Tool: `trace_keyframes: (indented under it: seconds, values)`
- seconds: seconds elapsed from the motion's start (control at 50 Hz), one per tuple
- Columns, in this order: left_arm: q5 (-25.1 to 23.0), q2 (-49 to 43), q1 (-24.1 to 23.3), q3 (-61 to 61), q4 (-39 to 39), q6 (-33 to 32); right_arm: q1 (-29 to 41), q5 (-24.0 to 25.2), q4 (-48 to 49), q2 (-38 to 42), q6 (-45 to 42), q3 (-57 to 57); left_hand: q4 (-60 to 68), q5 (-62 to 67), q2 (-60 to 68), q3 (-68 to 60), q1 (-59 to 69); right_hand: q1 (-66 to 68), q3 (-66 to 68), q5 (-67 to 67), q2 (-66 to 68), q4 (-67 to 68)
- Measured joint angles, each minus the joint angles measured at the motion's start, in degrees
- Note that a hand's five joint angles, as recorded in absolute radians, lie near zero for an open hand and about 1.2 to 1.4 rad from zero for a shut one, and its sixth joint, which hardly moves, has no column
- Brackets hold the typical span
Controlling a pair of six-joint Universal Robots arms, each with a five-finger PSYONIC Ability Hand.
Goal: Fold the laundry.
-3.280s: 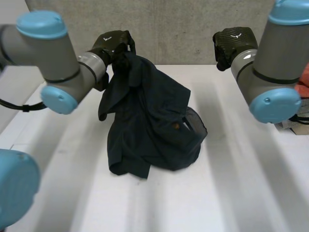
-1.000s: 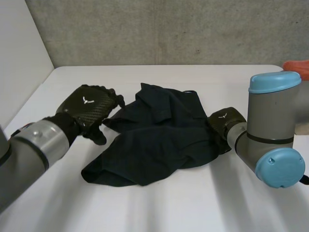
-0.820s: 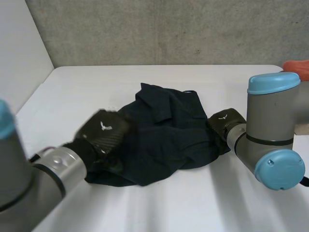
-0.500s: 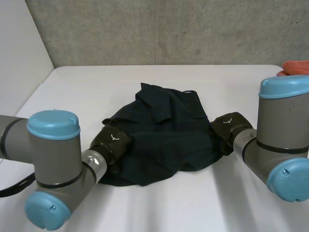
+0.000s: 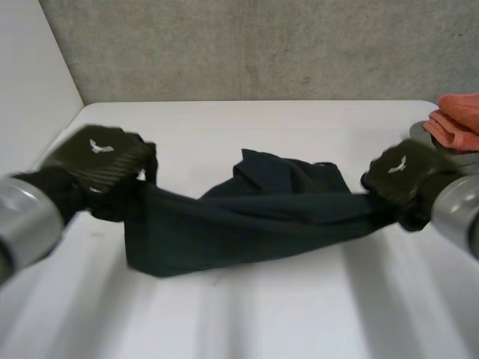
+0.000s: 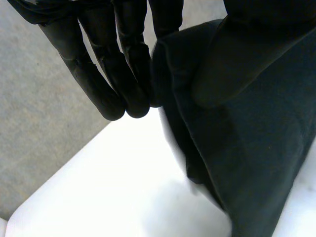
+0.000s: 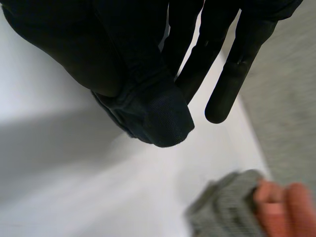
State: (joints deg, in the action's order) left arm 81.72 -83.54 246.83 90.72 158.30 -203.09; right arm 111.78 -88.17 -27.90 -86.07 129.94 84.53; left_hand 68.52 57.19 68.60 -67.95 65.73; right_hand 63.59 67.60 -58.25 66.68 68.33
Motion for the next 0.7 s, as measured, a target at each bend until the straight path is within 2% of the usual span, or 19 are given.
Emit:
trace_keyframes:
  seconds: [0.08, 0.2, 0.32, 0.4, 0.44, 0.48, 0.52, 0.6, 0.66, 0.7]
  values:
    - [-5.29, 3.61, 3.39, -4.56, -6.36, 1.27, -0.38, 0.91, -1.16, -4.84, 0.92, -2.2, 0.01, 0.0, 0.0, 0.0, 0.0, 0.0, 0.0, 0.0, 0.0, 0.02]
    - [-9.92, 1.5, 6.06, -9.2, -7.41, 4.13, -0.37, 2.26, -2.17, -4.5, 4.15, -5.69, 0.02, 0.73, 0.0, 0.0, 0.0, 0.0, 0.0, 0.0, 0.0, 0.17]
    - [-7.92, -10.56, 4.92, -13.69, -3.5, 5.32, 0.76, 2.54, -1.58, 3.42, 6.53, -8.96, 0.02, 0.78, 0.0, 0.0, 0.0, 0.0, 0.0, -0.01, 0.0, 0.18]
    - [-3.19, -20.94, 3.74, -20.93, -0.2, 5.0, 2.12, 1.16, 3.42, 10.72, 8.34, -13.08, 0.02, 0.78, 0.01, 0.0, 0.0, 0.0, 0.32, -0.01, 0.0, 0.19]
    - [0.1, -26.49, 3.28, -28.3, 2.06, 4.79, 2.91, -0.34, 9.38, 14.28, 9.72, -16.44, 0.03, 0.78, 0.05, -0.02, 0.0, 0.0, 0.47, -0.01, 0.0, 0.2]
    - [0.45, -27.03, 3.24, -29.27, 2.35, 4.8, 3.04, -0.63, 10.59, 14.78, 9.98, -17.07, 0.03, 0.78, 0.05, -0.02, 0.0, 0.0, 0.49, -0.01, 0.0, 0.21]
    - [3.64, -31.7, 3.03, -41.93, 6.52, 5.69, 3.95, -3.27, 24.23, 18.08, 12.98, -23.51, 0.04, 0.78, 0.07, -0.02, 0.0, 0.0, 0.52, 0.0, 0.0, 0.21]
    - [4.93, -32.4, 2.96, -52.65, 13.21, 9.4, 4.49, -4.74, 37.11, 19.2, 15.99, -28.66, 0.04, 0.78, 0.07, -0.02, 0.0, 0.0, 0.52, -0.01, 0.0, 0.21]
    - [4.93, -31.17, 2.85, -56.35, 18.56, 12.88, 4.92, -5.16, 47.87, 19.68, 18.27, -32.52, 0.04, 0.78, 0.07, -0.02, 0.0, 0.0, 0.52, 0.0, 0.0, 0.21]
    - [4.69, -29.89, 2.82, -56.85, 21.78, 15.05, 5.07, -4.99, 51.11, 19.91, 18.89, -33.93, 0.04, 0.78, 0.07, -0.02, 0.0, 0.0, 0.52, 0.0, 0.0, 0.21]
